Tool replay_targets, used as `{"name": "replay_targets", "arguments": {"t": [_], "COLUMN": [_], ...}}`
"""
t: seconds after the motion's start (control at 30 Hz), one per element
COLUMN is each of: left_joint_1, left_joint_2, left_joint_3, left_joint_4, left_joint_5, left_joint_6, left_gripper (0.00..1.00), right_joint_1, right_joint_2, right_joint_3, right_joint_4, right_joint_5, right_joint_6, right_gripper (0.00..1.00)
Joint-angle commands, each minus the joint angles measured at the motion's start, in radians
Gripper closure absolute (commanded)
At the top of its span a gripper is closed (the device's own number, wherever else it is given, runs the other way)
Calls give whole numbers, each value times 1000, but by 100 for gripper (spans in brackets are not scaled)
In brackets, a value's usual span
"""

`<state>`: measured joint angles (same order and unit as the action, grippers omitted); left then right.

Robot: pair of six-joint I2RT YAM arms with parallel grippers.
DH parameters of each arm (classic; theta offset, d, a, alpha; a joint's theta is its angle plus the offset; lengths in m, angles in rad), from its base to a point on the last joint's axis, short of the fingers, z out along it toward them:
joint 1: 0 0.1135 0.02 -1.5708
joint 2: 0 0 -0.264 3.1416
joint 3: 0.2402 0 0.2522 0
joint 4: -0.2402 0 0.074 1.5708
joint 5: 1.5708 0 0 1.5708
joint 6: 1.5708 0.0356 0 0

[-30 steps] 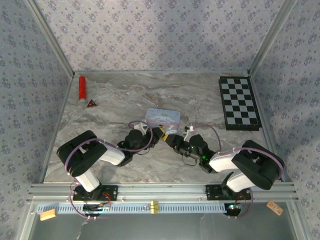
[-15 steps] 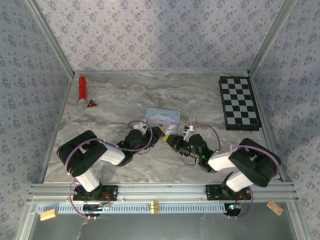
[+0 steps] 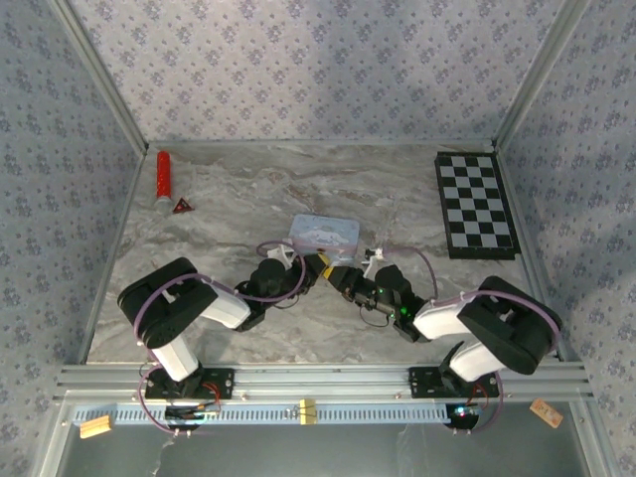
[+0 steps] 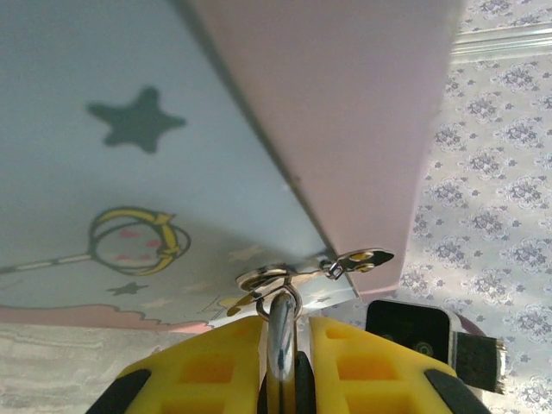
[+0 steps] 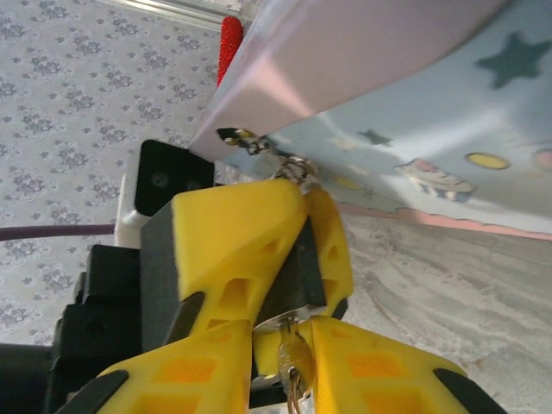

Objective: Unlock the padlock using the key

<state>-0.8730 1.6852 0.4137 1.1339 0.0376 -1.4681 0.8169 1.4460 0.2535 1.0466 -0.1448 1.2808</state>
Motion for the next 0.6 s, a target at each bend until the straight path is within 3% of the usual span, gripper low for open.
{"name": "replay_targets", "arguments": {"t": [0.0, 0.1, 0.57], "left_joint_1": [-9, -9, -18], "left_joint_2": [5, 5, 2], "left_joint_3": [24, 21, 30], "left_joint_4": [72, 76, 71], "left_joint_5": [15, 15, 31], "left_joint_6": [5, 2, 5], "left_gripper": [100, 100, 100], "right_joint_1": [4, 4, -81], "right_joint_2": [-65, -86, -12], "right_joint_3": [7, 11, 90], "right_joint_4": [-74, -81, -39], "right_joint_5": [27, 23, -112], "right_joint_6": [-35, -49, -9], "right_gripper": [76, 85, 90]}}
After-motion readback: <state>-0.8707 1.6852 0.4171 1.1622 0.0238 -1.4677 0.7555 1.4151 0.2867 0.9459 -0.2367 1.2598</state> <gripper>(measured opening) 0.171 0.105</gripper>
